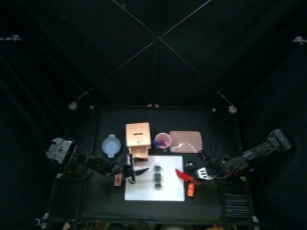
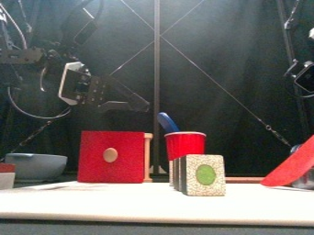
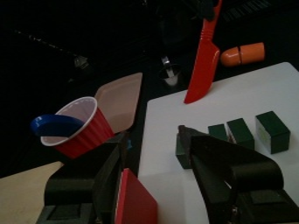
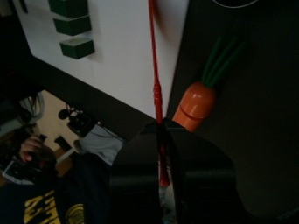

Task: Place sushi on board then cut the sushi with the knife then place the pieces on the plate
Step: Place the 4 sushi pieces on the plate

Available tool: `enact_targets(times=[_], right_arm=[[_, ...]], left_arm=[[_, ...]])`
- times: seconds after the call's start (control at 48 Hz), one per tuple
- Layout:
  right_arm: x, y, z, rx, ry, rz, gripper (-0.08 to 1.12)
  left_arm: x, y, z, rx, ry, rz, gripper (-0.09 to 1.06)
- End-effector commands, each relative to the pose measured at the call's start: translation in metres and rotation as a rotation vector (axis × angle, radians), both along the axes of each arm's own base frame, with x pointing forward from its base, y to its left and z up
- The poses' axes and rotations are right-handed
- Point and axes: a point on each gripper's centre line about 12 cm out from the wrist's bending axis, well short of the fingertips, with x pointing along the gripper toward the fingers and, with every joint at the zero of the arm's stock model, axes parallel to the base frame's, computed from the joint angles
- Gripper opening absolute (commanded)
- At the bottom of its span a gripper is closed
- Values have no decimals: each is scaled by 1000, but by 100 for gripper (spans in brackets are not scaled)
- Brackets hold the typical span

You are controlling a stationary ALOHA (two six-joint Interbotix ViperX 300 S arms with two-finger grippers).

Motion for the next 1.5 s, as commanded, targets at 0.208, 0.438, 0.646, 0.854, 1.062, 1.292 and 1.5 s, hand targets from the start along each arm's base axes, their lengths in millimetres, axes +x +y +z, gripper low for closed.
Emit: enact_targets(times=[0.208, 0.438, 0.646, 0.854, 1.062, 1.292, 1.5], right_arm=[[22, 9, 3, 87, -12, -91, 39], [47, 18, 5, 99, -75, -74, 61], [56, 21, -4, 108, -80, -72, 80], [57, 16, -3, 77, -96, -57, 80], [71, -14, 6, -175, -222, 43, 80], [93, -55, 36, -482, -478, 226, 80], [112, -85, 28, -559, -557, 427, 79]], left_arm=[[-1, 2, 0, 2, -4, 9, 86], [-5, 4, -3, 10, 7, 10, 86], [-5, 4, 1, 9, -3, 10, 86], [-5, 4, 1, 6, -6, 12, 86], [-3, 4, 7, 6, -22, 10, 86], [0, 3, 23, -3, -72, 9, 86], [5, 2, 36, -15, -112, 12, 86]])
